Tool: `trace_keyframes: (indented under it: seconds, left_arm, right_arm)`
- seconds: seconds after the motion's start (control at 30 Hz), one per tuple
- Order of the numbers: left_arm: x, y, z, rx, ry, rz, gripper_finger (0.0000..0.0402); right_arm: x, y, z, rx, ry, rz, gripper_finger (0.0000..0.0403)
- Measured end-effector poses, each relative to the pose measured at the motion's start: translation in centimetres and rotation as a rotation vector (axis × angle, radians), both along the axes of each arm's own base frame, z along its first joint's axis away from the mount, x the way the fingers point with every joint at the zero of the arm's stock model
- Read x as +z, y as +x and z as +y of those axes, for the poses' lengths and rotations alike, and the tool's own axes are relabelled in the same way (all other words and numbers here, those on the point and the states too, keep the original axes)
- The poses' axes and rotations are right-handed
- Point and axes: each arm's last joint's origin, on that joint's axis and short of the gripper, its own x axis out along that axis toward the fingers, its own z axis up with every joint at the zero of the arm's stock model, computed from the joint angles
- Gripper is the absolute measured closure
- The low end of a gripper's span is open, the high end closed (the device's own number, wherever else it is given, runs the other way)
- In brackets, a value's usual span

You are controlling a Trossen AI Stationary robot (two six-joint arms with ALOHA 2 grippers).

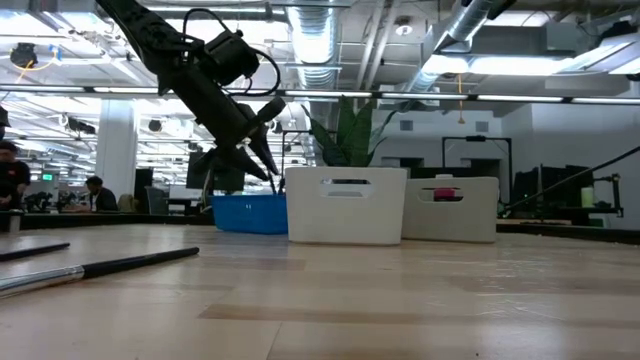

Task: Pick & Place Paint Supplies
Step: Put the small black paint brush into the blue bin

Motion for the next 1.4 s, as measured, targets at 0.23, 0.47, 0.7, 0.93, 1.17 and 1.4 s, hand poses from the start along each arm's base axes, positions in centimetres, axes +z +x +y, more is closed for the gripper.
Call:
trace_keyframes:
  seconds: [0.23, 0.47, 0.7, 0.93, 1.17, 1.4]
  left_arm:
    - [1.2, -0.3, -0.1, 0.001, 0.018, -0.043, 0.0279]
    - [3.1, -1.0, -0.5, -0.015, 0.064, -0.095, 0.0273]
    - [6.0, -1.9, -1.9, -0.229, 0.226, -0.132, 0.028]
    - [8.5, -2.3, -6.1, -0.778, 0.324, -0.271, 0.0288]
    - [8.6, -2.8, -10.5, -0.988, 0.306, -0.245, 0.029]
    - [8.3, -3.0, -13.5, -1.087, 0.22, -0.23, 0.029]
  right_arm:
    - [0.0, 0.0, 0.0, 0.0, -0.003, -0.001, 0.0233]
    - [0.0, 0.0, 0.0, -0.002, -0.02, -0.01, 0.0233]
    - [0.0, 0.0, 0.0, -0.002, -0.022, -0.012, 0.0233]
    - [0.0, 0.2, -0.2, 0.012, -0.031, -0.001, 0.0233]
    - [0.1, 0.5, -0.5, 0.022, -0.036, 0.002, 0.0233]
    - [0.1, 0.9, -0.7, 0.026, -0.032, -0.011, 0.0233]
